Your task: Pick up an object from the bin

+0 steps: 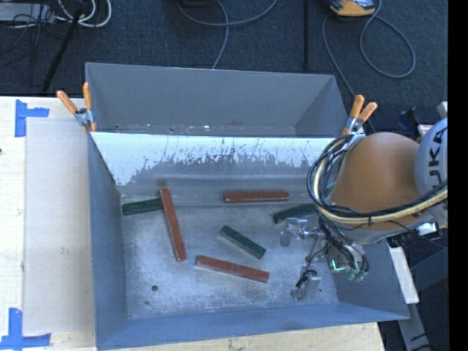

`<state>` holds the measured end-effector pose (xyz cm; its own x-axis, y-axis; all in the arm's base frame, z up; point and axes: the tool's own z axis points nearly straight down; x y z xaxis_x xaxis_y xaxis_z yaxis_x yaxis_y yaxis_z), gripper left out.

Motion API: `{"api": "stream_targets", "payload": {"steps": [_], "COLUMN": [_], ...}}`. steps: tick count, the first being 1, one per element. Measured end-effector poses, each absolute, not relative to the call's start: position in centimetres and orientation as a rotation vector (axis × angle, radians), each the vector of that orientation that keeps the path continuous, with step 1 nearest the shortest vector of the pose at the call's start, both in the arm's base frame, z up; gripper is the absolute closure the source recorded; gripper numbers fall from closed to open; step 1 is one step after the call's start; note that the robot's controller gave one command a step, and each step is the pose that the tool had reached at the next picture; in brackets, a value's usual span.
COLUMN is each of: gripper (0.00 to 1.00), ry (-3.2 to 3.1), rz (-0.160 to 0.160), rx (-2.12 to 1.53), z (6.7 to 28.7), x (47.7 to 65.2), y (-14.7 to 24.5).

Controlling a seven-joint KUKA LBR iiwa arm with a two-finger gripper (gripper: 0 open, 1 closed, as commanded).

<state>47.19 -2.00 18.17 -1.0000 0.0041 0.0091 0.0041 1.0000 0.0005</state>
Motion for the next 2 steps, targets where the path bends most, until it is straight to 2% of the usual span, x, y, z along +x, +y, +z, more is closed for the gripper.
{"api": "stream_targets", "payload": {"steps": [1, 2], "gripper": [0.00, 1.00], "ry": [-3.133, -3.139], "rz": [-0.002, 0.000], "rx": [-0.042, -0.042], "z": [7.86, 8.22], "x": [48.13, 48.27], "y": [2.57, 2.43]}}
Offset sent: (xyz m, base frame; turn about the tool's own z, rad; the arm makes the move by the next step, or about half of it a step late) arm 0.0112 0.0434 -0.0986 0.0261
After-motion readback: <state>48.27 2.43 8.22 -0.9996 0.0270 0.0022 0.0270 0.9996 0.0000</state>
